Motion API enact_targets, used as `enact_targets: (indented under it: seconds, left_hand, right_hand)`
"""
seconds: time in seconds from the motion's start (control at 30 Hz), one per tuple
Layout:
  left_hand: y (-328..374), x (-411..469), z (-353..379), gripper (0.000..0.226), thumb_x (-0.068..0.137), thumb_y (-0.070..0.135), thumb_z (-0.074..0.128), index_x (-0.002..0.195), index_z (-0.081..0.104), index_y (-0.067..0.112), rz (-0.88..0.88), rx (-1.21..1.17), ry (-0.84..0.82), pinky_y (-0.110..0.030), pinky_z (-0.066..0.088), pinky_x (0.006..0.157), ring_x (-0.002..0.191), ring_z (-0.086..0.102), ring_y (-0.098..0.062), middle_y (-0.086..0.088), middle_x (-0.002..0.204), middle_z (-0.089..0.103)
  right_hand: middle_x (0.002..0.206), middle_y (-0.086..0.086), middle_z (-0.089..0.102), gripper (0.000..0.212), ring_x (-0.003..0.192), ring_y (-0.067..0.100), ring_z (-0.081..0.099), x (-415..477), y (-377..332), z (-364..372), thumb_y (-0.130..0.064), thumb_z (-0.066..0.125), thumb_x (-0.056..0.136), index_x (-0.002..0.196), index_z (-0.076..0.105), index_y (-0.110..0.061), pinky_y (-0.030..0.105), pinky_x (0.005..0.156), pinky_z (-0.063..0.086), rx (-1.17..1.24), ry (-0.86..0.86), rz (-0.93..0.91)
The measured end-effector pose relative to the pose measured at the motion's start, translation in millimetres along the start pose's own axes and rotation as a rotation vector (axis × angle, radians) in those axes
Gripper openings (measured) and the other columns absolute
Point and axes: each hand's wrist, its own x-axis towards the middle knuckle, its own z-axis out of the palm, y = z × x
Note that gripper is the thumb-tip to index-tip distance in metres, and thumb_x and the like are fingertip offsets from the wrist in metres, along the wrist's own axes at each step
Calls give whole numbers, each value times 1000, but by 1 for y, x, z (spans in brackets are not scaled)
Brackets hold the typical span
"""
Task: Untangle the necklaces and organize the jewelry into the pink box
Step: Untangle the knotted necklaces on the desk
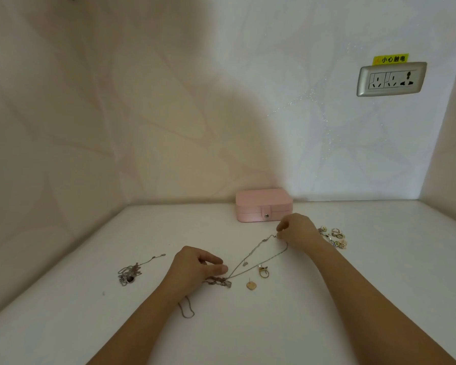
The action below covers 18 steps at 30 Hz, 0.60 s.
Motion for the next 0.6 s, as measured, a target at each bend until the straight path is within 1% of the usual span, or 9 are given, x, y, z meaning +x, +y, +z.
enact_targets:
  seconds: [0.03, 0.1, 0.17, 0.23, 0.3, 0.37, 0.47, 0.53, 0.6]
  left_hand:
    - [-1, 1, 0, 14, 69, 30, 84, 80, 76, 25, 1, 48, -13, -10, 35, 50, 49, 49, -3, 7, 50, 55]
    - [-1, 1, -1, 13, 69, 29, 84, 78, 75, 27, 13, 103, -25, -11, 36, 51, 52, 53, -4, 8, 48, 57]
    - [-1, 0, -3, 12, 71, 27, 82, 79, 75, 24, 29, 124, -48, -10, 35, 50, 47, 51, 1, 9, 44, 56]
    - [-1, 1, -6, 8, 75, 28, 79, 78, 75, 22, 40, 129, -59, -10, 34, 49, 43, 46, 1, 10, 44, 55]
    - [-3, 2, -8, 8, 80, 27, 75, 76, 75, 20, 41, 121, -48, -11, 35, 50, 45, 46, 0, 9, 47, 55]
    - [-4, 2, -9, 12, 85, 24, 70, 78, 75, 16, 37, 100, -34, -11, 35, 49, 45, 45, 0, 9, 48, 55]
    - [-5, 3, -11, 16, 88, 25, 66, 80, 75, 13, 37, 74, -36, -9, 32, 48, 44, 44, 1, 12, 47, 54]
    - [-4, 3, -12, 16, 89, 25, 65, 80, 74, 17, 45, 53, -39, -8, 35, 52, 50, 48, 2, 12, 53, 59]
    - [-4, 3, -13, 16, 90, 25, 63, 81, 74, 18, 51, 49, -43, -6, 35, 51, 49, 50, 6, 17, 50, 59]
  right_hand:
    - [100, -2, 59, 20, 97, 15, 57, -3, -4, 0, -5, 62, 85, 102, 68, -12, 18, 78, 43, -8, 18, -60]
    - [96, -8, 59, 21, 90, 9, 56, -14, -17, 0, -2, 63, 85, 100, 68, -16, 7, 71, 39, 89, 3, -226]
    - [87, -12, 63, 16, 79, 1, 58, -30, -37, -1, -6, 66, 85, 92, 70, -20, 6, 66, 42, 195, -146, -382]
    - [84, -9, 70, 9, 73, 0, 60, -42, -52, 5, -16, 73, 82, 87, 74, -23, 11, 67, 45, 216, -326, -482]
    - [87, -5, 71, 9, 76, 10, 62, -50, -61, 13, -29, 78, 75, 83, 74, -26, 25, 68, 48, 168, -429, -509]
    - [88, -6, 69, 16, 78, 14, 61, -55, -67, 22, -37, 80, 70, 82, 74, -27, 34, 69, 51, 103, -474, -496]
    - [86, -8, 68, 15, 68, 5, 54, -58, -71, 30, -35, 77, 73, 84, 73, -25, 30, 64, 47, 54, -488, -519]
    - [83, -6, 68, 6, 67, 7, 54, -56, -72, 33, -29, 73, 75, 80, 73, -25, 32, 64, 49, 36, -485, -532]
    - [78, -8, 65, 2, 67, 9, 54, -56, -72, 34, -23, 69, 77, 77, 70, -25, 34, 66, 51, 16, -492, -531]
